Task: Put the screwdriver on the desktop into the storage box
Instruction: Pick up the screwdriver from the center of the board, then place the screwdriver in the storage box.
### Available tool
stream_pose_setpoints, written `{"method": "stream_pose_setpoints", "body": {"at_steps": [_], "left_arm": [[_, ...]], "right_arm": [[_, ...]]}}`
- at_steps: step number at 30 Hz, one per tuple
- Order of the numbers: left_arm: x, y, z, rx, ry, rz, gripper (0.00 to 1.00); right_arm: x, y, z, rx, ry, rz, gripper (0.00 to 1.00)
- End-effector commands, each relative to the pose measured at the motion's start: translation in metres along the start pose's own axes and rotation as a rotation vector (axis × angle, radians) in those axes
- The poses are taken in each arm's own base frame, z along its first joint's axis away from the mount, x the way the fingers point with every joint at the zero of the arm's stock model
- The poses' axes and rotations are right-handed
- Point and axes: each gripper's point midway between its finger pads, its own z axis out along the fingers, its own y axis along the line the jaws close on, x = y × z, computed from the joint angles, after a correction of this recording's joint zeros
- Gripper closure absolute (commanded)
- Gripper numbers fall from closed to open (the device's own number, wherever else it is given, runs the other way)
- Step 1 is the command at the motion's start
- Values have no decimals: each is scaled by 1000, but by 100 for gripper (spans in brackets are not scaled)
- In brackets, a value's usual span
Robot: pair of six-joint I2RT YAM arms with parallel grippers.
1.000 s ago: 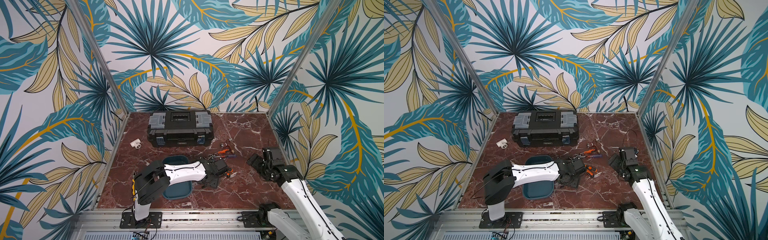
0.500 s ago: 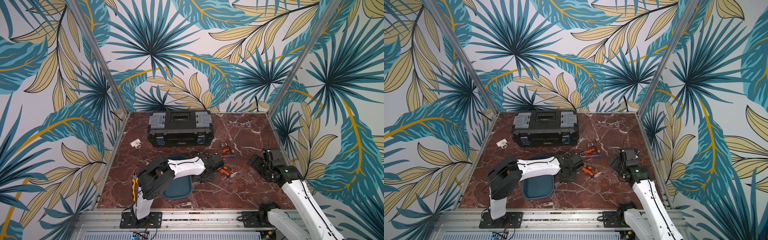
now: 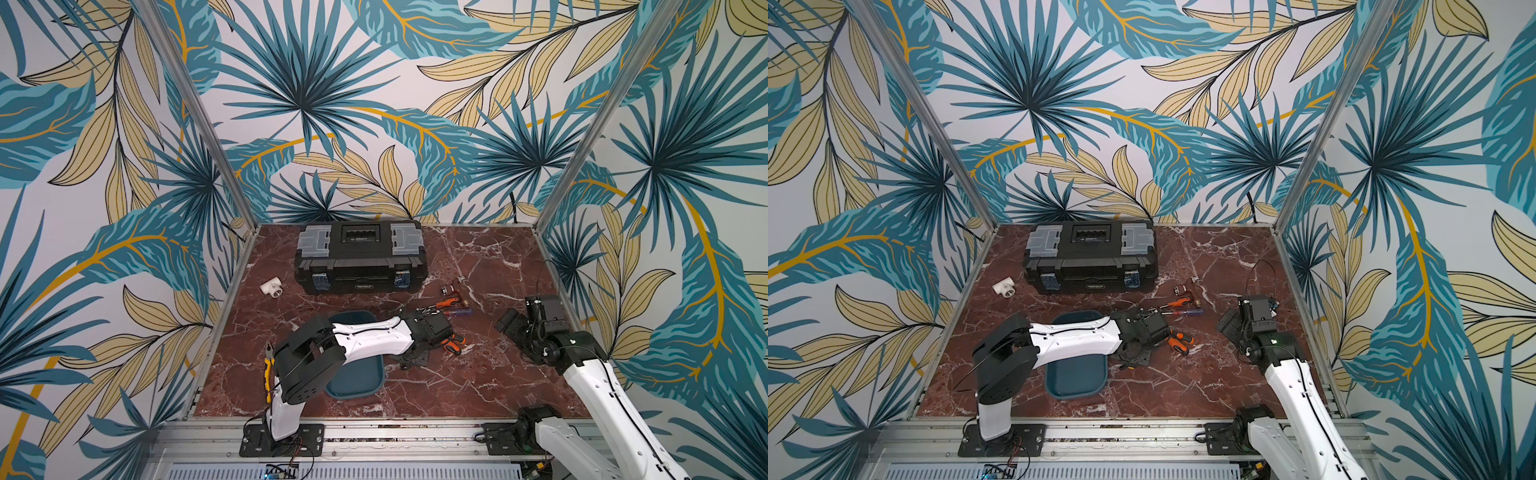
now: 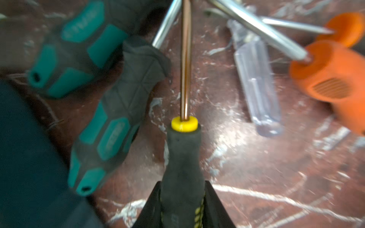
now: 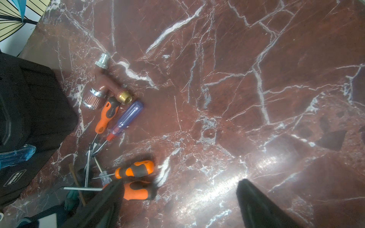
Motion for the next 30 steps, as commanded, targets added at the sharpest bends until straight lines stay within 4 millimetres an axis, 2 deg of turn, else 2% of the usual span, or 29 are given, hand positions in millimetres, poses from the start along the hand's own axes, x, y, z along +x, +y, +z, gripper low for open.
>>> {"method": "stream_pose_setpoints", "body": {"at_steps": [1, 10, 21, 26, 30], "left_arm": [[-19, -1, -51, 25, -114, -35, 88], [-20, 28, -106, 11, -201, -86, 89], [-19, 56, -133, -20, -252, -125, 89], [-1, 90, -153, -57, -241, -145, 89], [26, 131, -157, -99, -202, -178, 89]], "right_arm": [[4, -6, -1, 24, 12, 0, 5], [2, -6, 1, 36, 13, -17, 6], [4, -4, 3, 28, 31, -17, 6], [3, 0, 1, 14, 30, -31, 6], [6, -1, 4, 19, 42, -30, 6]]}}
